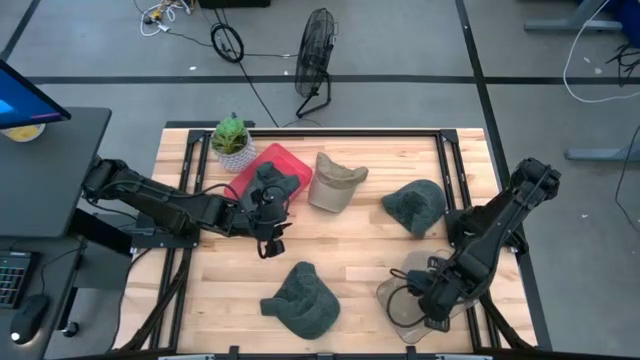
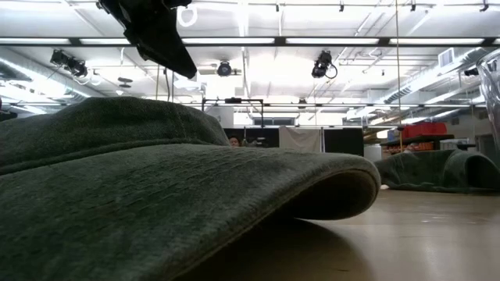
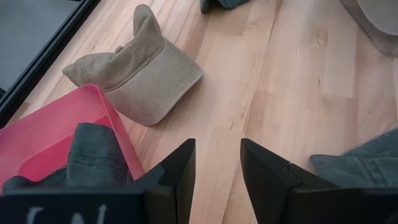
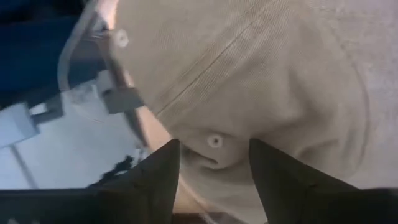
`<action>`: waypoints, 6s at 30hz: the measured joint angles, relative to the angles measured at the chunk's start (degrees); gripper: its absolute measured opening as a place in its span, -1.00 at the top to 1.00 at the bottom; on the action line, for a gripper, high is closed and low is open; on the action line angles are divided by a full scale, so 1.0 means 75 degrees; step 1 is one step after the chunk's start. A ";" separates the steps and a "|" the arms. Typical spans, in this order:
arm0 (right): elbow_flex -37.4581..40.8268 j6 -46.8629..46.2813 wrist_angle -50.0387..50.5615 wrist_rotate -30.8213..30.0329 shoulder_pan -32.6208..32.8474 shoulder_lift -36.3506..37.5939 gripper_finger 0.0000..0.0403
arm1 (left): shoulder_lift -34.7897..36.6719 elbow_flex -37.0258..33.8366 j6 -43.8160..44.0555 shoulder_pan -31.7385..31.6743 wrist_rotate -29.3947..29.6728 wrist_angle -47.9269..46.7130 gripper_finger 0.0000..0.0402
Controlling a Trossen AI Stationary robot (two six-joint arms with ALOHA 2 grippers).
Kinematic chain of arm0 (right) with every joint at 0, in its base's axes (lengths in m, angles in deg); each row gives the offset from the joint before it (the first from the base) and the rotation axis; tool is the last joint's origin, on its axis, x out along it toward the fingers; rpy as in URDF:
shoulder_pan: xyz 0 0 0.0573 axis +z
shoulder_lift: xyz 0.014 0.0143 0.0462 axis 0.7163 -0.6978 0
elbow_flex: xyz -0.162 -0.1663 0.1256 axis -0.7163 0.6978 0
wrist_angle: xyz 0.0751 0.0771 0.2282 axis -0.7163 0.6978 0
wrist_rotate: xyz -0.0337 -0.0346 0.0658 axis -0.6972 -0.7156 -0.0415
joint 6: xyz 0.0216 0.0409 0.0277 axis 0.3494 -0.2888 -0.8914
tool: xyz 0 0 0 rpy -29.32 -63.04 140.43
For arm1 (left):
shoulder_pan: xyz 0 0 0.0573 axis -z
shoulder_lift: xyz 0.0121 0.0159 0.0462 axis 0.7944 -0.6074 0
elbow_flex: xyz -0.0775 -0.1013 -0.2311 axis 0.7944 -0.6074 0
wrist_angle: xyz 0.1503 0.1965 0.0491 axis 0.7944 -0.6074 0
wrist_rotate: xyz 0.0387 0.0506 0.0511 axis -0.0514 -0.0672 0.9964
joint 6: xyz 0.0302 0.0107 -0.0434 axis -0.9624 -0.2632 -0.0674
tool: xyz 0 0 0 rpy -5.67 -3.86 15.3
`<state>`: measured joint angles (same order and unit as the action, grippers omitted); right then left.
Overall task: Pick & Place hat
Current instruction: Put the bottom gray cap into the transparent bin, then put the gray cap into the transparent bin
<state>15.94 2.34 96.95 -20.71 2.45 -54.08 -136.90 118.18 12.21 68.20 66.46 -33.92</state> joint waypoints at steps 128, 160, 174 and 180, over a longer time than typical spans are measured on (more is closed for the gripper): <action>-0.0590 -0.1257 -0.0015 0.0796 -0.0590 -0.0903 0.85 | 0.0000 0.0000 0.0152 0.0003 0.0000 -0.0794 0.35; -0.2203 0.0271 0.2112 -0.1694 -0.1022 -0.0484 0.96 | 0.0000 0.0000 0.0149 0.0003 0.0000 -0.0782 0.35; -0.1628 0.6070 -0.1343 -0.5066 -0.3571 -0.0486 0.61 | 0.0000 0.0000 0.0149 0.0003 0.0000 -0.0740 0.35; -0.0748 0.7526 -0.2960 -0.3798 -0.5551 -0.0542 0.26 | 0.0000 0.0000 0.0143 0.0002 0.0001 -0.0720 0.35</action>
<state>10.33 58.79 74.75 -49.20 -39.18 -58.15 -136.90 118.18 13.28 68.21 66.47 -39.32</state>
